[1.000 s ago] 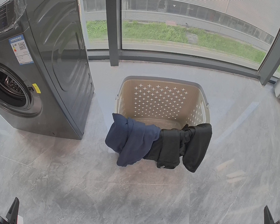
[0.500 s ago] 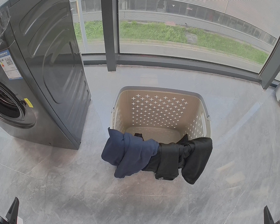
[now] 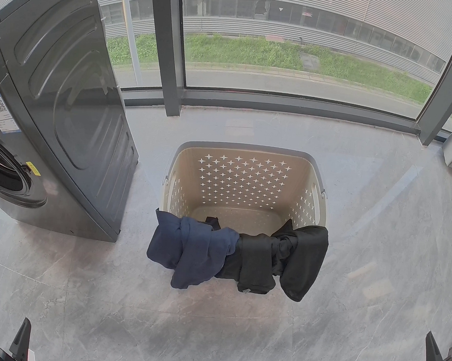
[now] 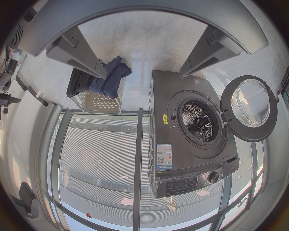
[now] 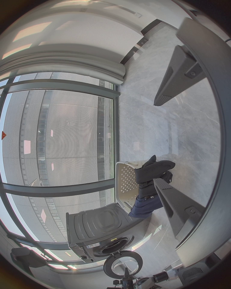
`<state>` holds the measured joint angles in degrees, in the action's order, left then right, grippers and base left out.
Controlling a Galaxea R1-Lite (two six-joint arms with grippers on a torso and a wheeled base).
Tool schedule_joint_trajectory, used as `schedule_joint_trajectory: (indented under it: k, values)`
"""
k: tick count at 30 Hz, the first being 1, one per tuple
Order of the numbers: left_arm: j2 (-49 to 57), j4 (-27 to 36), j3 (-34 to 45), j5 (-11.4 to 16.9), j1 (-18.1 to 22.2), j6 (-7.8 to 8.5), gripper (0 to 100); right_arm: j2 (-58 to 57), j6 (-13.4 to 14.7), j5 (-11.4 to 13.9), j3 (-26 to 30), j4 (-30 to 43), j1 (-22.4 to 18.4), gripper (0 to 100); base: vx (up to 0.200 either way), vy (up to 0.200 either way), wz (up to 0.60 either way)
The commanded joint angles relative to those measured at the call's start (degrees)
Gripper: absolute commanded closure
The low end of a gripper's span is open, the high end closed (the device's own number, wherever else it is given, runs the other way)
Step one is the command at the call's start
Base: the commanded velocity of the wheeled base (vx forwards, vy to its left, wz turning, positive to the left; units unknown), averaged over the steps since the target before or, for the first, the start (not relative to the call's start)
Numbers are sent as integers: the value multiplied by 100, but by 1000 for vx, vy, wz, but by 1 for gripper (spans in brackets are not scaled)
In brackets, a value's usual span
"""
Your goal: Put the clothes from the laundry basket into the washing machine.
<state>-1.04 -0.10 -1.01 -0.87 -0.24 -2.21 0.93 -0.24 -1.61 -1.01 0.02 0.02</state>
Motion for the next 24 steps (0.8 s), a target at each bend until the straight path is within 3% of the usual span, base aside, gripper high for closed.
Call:
schedule_joint_trajectory:
  k: [1,10,13,14,17,18,19,20,21,24]
  values:
    - [60,1,92,-1,-2,-8,0,-93,-2,3,92,-2,6,0,200,0,0]
    - [60,1,92,-1,-2,-17,0,-93,33,-6,92,6,6,0,178,0,0]
    - [60,1,92,-1,-2,-8,0,-75,16,73,-540,-213,15,0,0,0,0]
    - [60,1,92,-1,-2,-17,0,162,51,178,-1033,-134,33,0,0,0,0]
    - [60,1,92,-1,-2,1,0,883,218,372,-1261,182,50,0,0,0,0]
    - [60,1,92,-1,-2,1,0,1797,587,662,-1103,252,50,0,0,0,0]
    - [60,1,92,-1,-2,-8,0,2307,736,820,-962,182,42,0,0,0,0]
    - [60,1,92,-1,-2,-8,0,2377,754,846,-945,156,42,0,0,0,0]
    - [60,1,92,-1,-2,-8,0,3608,763,1084,-778,-486,33,0,0,0,0]
    - [60,1,92,-1,-2,-17,0,4284,684,1119,-690,-1031,50,0,0,0,0]
